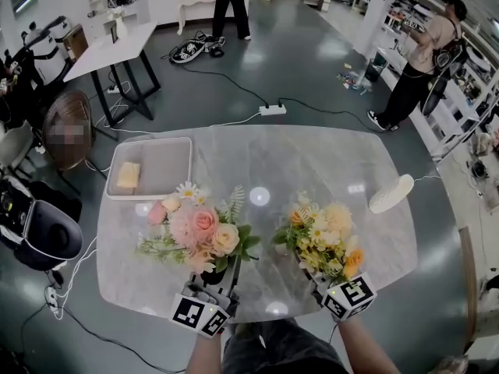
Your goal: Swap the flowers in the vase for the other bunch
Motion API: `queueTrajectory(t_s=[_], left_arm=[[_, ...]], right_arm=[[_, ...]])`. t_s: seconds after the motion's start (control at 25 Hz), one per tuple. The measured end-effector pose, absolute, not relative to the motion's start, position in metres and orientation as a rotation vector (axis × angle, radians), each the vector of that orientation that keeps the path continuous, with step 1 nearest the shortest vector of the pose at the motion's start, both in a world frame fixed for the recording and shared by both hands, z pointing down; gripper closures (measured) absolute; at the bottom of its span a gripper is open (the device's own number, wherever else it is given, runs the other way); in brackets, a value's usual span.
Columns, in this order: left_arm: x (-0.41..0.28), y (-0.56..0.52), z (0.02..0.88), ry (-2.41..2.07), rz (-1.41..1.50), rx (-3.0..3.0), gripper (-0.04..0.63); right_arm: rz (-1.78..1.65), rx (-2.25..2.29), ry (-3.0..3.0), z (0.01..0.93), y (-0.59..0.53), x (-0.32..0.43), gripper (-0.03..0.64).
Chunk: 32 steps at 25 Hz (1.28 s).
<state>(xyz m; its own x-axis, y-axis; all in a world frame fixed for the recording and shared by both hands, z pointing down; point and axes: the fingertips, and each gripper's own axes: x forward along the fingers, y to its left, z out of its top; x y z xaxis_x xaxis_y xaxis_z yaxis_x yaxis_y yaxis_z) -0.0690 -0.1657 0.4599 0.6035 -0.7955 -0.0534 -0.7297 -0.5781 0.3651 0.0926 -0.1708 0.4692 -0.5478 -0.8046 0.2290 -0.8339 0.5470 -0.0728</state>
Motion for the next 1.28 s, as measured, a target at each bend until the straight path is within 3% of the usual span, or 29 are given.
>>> queueTrajectory(t_s=[1.28], left_arm=[[-0.077, -0.151, 0.459, -1.224, -0.29, 2.519, 0.527]], right_arm=[[0.348, 1.422, -2.576, 0.489, -0.143, 0.086, 0.373]])
